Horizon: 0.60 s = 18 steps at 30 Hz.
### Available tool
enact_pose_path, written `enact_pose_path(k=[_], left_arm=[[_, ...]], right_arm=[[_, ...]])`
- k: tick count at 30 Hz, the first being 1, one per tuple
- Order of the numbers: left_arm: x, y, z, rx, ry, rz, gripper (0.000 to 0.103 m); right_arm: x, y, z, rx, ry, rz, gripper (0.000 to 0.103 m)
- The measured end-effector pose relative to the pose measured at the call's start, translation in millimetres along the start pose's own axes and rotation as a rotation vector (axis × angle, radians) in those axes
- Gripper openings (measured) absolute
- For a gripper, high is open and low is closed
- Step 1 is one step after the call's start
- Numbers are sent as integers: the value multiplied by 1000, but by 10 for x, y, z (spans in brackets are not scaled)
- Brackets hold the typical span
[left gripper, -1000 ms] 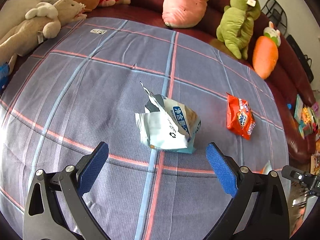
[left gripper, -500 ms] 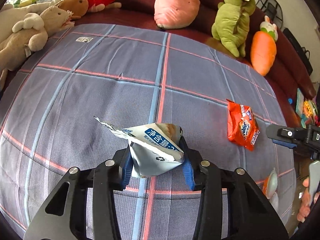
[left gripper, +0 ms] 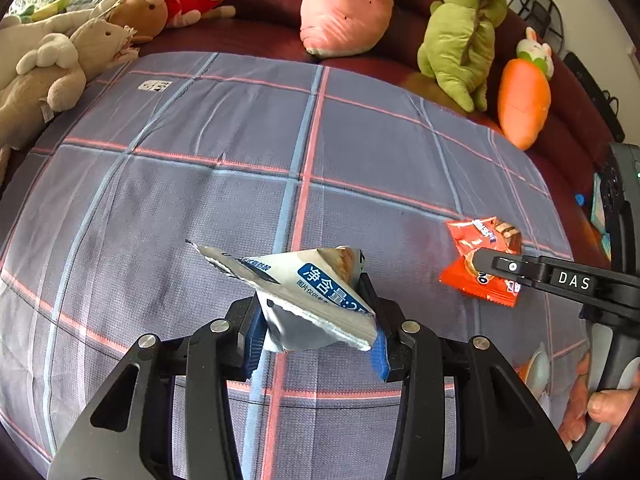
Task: Collect trash
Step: 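Grasp the orange snack packet with the right tool while the left tool holds the wrapper, then carry the wrapper with the left tool while the right tool carries the orange packet to the bucket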
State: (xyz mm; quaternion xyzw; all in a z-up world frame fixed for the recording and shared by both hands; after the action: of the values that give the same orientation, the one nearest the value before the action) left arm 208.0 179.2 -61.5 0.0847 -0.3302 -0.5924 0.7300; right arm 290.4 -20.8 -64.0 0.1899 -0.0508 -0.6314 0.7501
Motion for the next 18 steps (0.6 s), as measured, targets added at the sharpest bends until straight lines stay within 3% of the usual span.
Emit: enact_pose_path(k=[9,18], left_arm=[[524,-50,166,23,-63,-86,43],[1308,-259,250,-2,-166,-199,43]], right_arm=[[360,-262,539,67,17,-42,6],[917,-717,1166,129,18,-111,6]])
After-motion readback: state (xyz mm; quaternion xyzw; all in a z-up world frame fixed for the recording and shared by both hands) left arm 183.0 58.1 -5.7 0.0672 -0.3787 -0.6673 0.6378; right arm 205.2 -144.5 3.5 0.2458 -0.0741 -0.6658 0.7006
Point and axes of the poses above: each gripper's, at about its wrist camera, not at the fingertips, and z roughly against the way its jaws point, x to its right, y to its top, the point moved 1 cm from there along -z, roughly the way its jaws point, and after that the axes turned 12 degrees about -y, right-handed, at the moved point
